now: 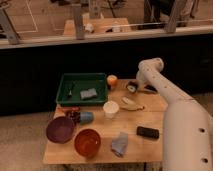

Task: Place brush in table surface

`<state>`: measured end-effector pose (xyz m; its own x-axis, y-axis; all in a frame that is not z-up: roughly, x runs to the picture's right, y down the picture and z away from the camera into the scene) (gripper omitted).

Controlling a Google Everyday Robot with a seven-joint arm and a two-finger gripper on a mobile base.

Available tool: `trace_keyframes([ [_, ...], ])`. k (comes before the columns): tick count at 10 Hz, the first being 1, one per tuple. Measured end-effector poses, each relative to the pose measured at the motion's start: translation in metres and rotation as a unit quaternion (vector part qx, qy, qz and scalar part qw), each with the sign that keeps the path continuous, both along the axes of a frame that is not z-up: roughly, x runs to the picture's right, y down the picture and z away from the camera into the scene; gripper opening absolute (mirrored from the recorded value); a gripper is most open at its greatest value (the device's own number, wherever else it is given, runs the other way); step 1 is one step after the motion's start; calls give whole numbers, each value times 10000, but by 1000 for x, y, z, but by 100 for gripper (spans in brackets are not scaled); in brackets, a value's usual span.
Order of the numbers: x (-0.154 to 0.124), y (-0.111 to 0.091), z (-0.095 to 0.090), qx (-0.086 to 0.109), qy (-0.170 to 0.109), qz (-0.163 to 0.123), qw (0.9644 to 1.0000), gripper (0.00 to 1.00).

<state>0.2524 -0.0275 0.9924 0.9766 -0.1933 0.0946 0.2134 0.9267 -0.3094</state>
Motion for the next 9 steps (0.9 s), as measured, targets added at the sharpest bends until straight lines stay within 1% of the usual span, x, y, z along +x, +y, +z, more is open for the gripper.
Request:
trace_keyframes([
  [2,6,8,2,-182,55,95,9998,67],
  [3,6,13,2,-297,17,171,9994,76],
  [4,6,18,2,-413,-34,241,9989,80],
  [5,5,24,2,-556,-151,332,9978,80],
  [6,5,28,1,-644,-250,410,9968,80],
  [8,7,28,-1,-758,-346,587,9948,80],
  [9,7,23,-3,-788,-399,704,9936,80],
])
